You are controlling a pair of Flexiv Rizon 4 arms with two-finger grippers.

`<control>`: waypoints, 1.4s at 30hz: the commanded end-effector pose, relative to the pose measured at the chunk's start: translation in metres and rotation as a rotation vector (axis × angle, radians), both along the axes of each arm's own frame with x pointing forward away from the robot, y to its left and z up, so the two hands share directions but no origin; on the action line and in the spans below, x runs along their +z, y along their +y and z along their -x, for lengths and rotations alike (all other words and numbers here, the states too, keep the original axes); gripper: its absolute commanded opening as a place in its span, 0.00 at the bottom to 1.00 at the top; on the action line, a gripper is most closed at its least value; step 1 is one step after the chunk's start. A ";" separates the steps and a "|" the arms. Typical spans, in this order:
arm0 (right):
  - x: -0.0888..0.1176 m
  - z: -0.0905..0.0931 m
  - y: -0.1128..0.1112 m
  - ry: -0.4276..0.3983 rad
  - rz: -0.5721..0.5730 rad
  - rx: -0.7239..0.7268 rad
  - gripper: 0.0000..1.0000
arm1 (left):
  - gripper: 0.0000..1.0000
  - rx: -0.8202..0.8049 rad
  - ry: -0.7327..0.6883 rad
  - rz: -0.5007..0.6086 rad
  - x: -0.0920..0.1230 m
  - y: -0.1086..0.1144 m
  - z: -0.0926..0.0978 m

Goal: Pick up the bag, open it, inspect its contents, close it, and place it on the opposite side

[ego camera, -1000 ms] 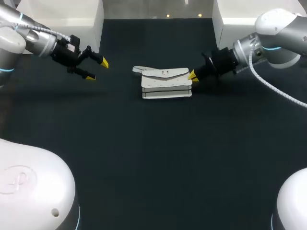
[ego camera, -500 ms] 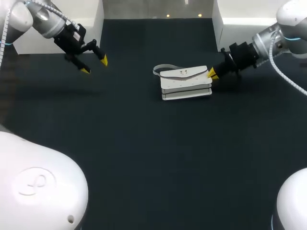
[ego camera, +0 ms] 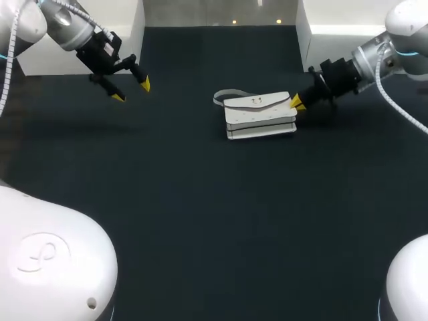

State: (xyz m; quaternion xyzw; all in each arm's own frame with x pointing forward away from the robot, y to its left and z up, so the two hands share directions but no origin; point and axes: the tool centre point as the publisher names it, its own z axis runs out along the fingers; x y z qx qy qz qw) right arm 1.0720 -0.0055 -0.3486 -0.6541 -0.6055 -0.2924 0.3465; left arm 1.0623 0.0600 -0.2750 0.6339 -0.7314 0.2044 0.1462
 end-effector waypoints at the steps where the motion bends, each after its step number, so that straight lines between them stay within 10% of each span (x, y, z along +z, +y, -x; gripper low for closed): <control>1: 0.004 -0.009 -0.028 -0.005 0.009 -0.009 0.00 | 1.00 -0.012 0.017 -0.067 0.014 0.007 -0.005; 18: 0.010 -0.054 -0.138 -0.069 0.071 -0.018 0.00 | 1.00 0.035 0.033 -0.276 0.029 0.060 -0.011; 42: 0.017 -0.070 -0.186 -0.107 0.154 -0.007 0.00 | 1.00 0.028 -0.049 -0.391 0.025 0.086 0.008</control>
